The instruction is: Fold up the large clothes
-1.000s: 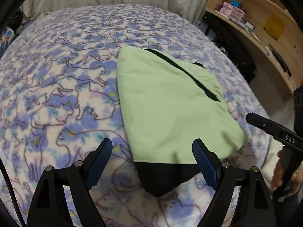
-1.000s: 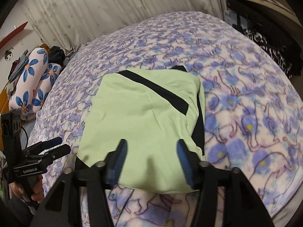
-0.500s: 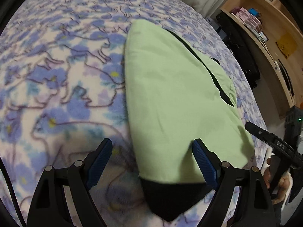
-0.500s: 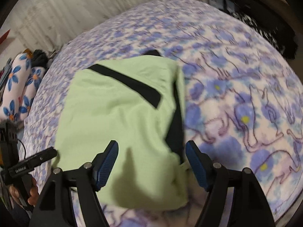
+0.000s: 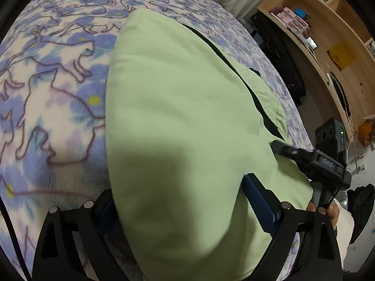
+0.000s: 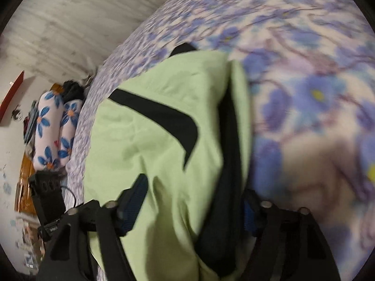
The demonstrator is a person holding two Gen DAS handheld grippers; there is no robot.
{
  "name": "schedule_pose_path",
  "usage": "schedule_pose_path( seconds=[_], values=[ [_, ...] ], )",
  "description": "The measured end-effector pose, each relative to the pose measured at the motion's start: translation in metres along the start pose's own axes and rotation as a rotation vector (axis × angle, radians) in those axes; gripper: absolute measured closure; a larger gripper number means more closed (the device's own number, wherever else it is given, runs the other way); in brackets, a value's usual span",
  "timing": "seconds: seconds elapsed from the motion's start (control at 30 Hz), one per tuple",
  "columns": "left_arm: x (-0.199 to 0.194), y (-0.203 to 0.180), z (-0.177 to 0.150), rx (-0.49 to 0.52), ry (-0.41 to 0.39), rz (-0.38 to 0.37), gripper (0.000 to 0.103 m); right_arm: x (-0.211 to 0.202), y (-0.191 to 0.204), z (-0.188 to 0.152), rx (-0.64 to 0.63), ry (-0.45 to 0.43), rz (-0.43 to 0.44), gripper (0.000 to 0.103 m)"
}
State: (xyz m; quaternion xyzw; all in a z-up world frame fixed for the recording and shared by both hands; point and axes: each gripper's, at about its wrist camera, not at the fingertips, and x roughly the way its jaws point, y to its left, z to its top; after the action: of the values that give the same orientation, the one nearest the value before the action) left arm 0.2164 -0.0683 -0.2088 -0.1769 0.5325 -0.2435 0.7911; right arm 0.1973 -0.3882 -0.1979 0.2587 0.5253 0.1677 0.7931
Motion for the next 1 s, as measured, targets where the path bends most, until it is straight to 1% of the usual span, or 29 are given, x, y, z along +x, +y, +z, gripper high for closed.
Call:
schedule_pose_path(
  seconds=[0.03,0.07,0.13,0.17,0.2,0.23,0.27,0.3,0.33,0.4,0.5,0.57,0.67,0.77,0.87,1.0],
  values=[
    [0.001,0.0,0.001,-0.009,0.003,0.0,0.009,0.003,-0.001,0.002,0.0,0.008,-0.01,0.054],
    [0.003,-0.001,0.003,-0.017,0.009,0.007,0.009,0.005,0.0,0.003,0.0,0.007,-0.013,0.056],
    [0.005,-0.005,0.004,-0.008,0.01,0.028,0.01,0.004,0.003,0.003,-0.004,0.001,-0.013,0.067],
    [0.006,-0.01,0.005,0.001,0.006,0.045,0.015,0.003,0.005,0.001,-0.008,-0.005,-0.01,0.071],
    [0.005,-0.016,0.005,0.018,-0.007,0.069,0.025,0.001,0.009,-0.001,-0.015,-0.01,-0.01,0.077],
    [0.0,-0.024,0.003,0.047,-0.034,0.095,0.032,0.0,0.012,-0.001,-0.025,-0.015,-0.012,0.083],
    [-0.004,-0.032,0.002,0.075,-0.059,0.117,0.046,-0.004,0.02,-0.003,-0.048,-0.03,-0.014,0.086],
    [-0.012,-0.043,0.0,0.117,-0.101,0.148,0.057,-0.008,0.03,-0.006,-0.072,-0.046,-0.019,0.088],
    [-0.019,-0.052,-0.002,0.153,-0.131,0.165,0.06,-0.013,0.043,-0.009,-0.106,-0.065,-0.026,0.09],
    [-0.032,-0.064,-0.006,0.177,-0.167,0.174,0.067,-0.022,0.07,-0.019,-0.167,-0.093,-0.038,0.091],
    [-0.054,-0.075,-0.02,0.225,-0.209,0.199,0.069,-0.032,0.103,-0.04,-0.232,-0.113,-0.068,0.091],
    [-0.073,-0.076,-0.033,0.258,-0.233,0.224,0.07,-0.033,0.117,-0.053,-0.241,-0.11,-0.063,0.091],
    [-0.11,-0.06,-0.056,0.265,-0.253,0.239,0.07,-0.033,0.138,-0.071,-0.249,-0.107,-0.039,0.091],
    [-0.148,-0.042,-0.069,0.253,-0.272,0.267,0.07,-0.031,0.166,-0.084,-0.269,-0.113,-0.003,0.091],
    [-0.182,-0.019,-0.072,0.242,-0.298,0.296,0.07,-0.024,0.201,-0.089,-0.302,-0.121,0.041,0.091],
    [-0.231,0.016,-0.055,0.226,-0.349,0.321,0.07,-0.011,0.251,-0.078,-0.35,-0.15,0.097,0.092]
  ],
)
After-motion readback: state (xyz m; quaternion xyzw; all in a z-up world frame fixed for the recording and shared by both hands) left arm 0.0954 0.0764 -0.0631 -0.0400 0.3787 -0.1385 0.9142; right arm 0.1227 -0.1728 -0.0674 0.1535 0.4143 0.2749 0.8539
